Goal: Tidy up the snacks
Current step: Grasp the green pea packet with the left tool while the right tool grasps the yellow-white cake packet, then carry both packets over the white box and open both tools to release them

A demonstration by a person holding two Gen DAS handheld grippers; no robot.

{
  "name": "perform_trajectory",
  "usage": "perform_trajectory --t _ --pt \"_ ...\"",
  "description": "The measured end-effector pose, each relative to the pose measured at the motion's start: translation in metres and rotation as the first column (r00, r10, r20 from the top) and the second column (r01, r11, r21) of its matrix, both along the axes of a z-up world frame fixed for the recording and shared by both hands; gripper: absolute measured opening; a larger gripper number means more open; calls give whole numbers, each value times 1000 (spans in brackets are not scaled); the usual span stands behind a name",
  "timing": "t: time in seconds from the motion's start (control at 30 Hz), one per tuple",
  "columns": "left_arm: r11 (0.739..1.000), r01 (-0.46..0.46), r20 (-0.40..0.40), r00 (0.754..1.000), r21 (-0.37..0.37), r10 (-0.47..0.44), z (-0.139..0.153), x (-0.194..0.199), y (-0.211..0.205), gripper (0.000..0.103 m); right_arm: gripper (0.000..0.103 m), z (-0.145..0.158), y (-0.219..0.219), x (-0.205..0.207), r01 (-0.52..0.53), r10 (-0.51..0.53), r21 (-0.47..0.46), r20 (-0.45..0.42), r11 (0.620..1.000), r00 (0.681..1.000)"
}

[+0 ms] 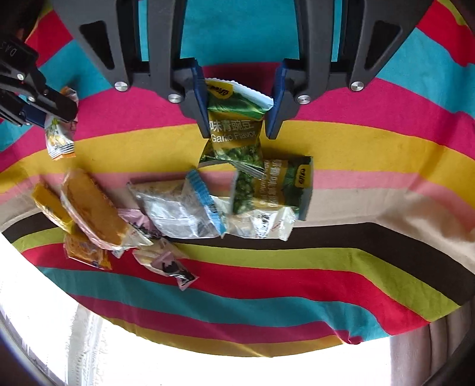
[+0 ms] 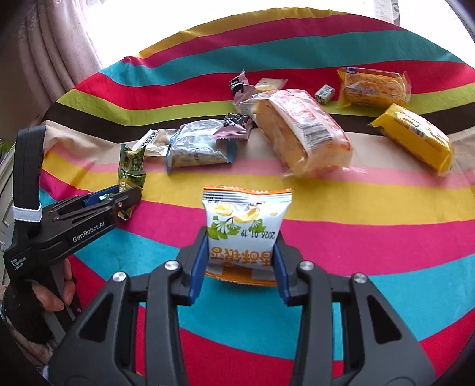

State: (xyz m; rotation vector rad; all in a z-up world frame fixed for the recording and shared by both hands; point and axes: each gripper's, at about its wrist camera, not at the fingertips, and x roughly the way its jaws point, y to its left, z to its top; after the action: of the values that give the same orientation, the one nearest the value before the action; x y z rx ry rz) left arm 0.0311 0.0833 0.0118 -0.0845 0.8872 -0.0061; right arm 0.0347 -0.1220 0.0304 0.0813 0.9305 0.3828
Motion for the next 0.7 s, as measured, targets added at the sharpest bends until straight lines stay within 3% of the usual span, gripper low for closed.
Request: perform_trajectory --t 0.7 --pt "998 61 13 998 -2 -61 14 -139 -20 37 44 18 10 -80 -52 52 -24 6 998 999"
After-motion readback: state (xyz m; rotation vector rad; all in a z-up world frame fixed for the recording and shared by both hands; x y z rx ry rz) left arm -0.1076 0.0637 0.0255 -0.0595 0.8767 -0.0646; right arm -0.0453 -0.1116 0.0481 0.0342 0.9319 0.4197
